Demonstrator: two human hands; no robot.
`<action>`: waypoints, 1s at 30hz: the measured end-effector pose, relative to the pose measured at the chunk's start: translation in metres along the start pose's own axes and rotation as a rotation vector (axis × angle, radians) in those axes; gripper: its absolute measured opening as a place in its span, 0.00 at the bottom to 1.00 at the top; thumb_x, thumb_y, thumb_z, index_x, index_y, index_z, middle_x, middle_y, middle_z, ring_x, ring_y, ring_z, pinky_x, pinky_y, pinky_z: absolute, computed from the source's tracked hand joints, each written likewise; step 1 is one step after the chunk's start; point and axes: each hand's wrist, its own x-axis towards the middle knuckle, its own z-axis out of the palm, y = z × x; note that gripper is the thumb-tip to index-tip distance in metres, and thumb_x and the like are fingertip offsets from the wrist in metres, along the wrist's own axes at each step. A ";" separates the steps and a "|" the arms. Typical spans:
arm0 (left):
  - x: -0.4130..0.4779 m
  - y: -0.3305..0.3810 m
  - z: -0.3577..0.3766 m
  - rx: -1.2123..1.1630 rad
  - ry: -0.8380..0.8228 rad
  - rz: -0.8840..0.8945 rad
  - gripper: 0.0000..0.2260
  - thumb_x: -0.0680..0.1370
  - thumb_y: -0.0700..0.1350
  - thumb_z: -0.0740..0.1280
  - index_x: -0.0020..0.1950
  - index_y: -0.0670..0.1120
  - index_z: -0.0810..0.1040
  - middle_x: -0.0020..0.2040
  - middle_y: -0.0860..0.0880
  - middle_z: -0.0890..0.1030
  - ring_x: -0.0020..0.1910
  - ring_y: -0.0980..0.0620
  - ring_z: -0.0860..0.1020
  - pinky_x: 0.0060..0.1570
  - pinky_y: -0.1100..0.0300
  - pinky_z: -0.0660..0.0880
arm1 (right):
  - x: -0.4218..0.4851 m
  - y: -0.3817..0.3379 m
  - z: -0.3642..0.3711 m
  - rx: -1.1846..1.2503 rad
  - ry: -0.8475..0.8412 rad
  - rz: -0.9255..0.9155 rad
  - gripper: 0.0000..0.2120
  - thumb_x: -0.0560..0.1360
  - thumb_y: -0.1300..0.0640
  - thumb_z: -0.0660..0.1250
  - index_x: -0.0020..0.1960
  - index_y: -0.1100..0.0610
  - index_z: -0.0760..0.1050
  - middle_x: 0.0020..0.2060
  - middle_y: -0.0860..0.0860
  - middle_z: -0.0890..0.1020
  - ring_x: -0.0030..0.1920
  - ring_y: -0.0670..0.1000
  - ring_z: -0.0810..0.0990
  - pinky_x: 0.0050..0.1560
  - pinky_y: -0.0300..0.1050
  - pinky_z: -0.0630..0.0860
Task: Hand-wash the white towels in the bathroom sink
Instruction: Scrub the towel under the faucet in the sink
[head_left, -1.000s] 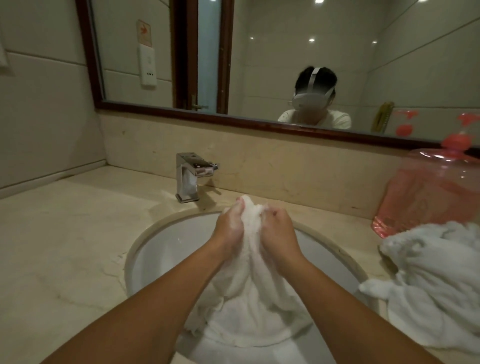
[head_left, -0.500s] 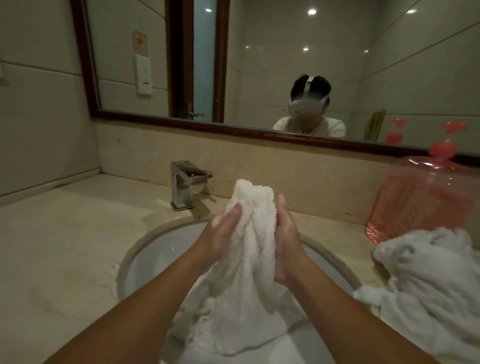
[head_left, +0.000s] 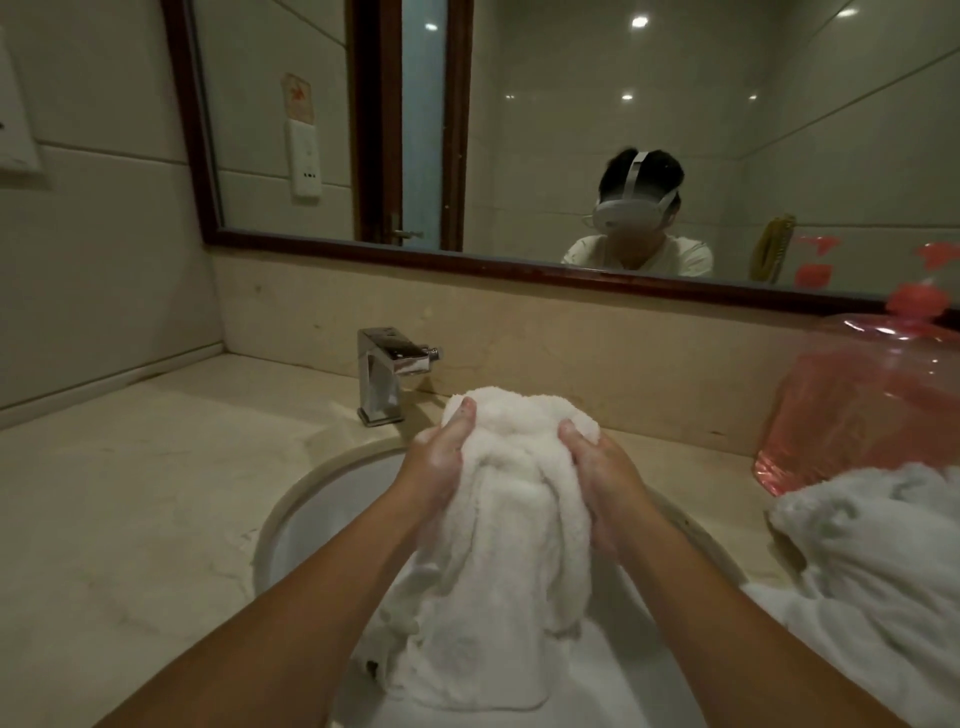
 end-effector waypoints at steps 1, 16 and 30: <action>0.001 0.000 0.000 -0.016 -0.005 -0.016 0.36 0.72 0.70 0.73 0.64 0.41 0.82 0.56 0.40 0.87 0.55 0.37 0.86 0.61 0.36 0.80 | 0.003 0.001 0.000 0.002 0.056 -0.018 0.11 0.85 0.52 0.66 0.63 0.55 0.81 0.56 0.56 0.88 0.54 0.60 0.88 0.60 0.64 0.83; -0.011 -0.008 0.027 0.572 0.120 0.345 0.24 0.86 0.63 0.52 0.51 0.50 0.81 0.42 0.46 0.85 0.43 0.51 0.83 0.41 0.59 0.75 | -0.017 0.005 0.048 -0.509 0.163 -0.364 0.19 0.88 0.47 0.54 0.56 0.56 0.79 0.50 0.52 0.84 0.52 0.54 0.82 0.55 0.50 0.77; -0.009 0.000 0.018 0.519 0.233 0.181 0.29 0.86 0.65 0.51 0.53 0.44 0.82 0.44 0.43 0.83 0.45 0.45 0.82 0.39 0.58 0.73 | -0.039 0.011 0.053 -0.601 0.042 -0.317 0.15 0.87 0.50 0.57 0.48 0.53 0.78 0.45 0.51 0.83 0.47 0.52 0.81 0.45 0.48 0.73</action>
